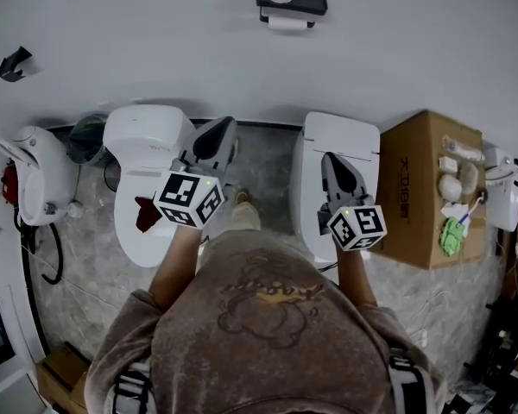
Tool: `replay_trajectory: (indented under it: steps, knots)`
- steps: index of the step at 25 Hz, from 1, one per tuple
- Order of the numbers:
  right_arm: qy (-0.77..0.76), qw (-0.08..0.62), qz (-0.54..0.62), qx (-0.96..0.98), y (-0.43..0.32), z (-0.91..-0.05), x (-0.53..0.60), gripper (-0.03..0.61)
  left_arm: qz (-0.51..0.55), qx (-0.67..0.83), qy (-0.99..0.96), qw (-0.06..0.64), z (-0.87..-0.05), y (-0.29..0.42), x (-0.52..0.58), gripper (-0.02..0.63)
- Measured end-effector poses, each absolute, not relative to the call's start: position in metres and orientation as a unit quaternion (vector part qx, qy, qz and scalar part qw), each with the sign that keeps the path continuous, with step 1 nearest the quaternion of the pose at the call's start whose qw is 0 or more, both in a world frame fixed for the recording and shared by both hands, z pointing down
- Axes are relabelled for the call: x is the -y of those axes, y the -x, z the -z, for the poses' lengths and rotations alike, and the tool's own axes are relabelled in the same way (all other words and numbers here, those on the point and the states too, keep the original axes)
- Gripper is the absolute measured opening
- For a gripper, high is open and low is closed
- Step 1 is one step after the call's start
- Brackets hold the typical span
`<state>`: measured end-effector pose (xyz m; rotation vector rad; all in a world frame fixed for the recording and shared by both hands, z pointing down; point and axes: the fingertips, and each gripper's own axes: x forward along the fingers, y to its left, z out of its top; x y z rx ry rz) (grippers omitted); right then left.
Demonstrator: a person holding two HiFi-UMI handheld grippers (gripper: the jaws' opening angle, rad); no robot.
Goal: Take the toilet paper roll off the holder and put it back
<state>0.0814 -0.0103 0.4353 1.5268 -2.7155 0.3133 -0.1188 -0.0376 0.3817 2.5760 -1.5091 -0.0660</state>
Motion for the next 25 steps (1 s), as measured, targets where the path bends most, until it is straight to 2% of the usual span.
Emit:
replay_trajectory:
  steps: [9,25]
  knots:
    - [-0.493,-0.003,-0.096,0.865,-0.052,-0.42,0.096,-0.002,0.02,0.475,-0.877,0.077,-0.368,0.131,0.125,0.025]
    - [-0.504,-0.028,-0.095,0.858,-0.064,-0.395,0.168,-0.002,0.024,0.455,-0.888,0.065,-0.343,0.117,0.193,0.025]
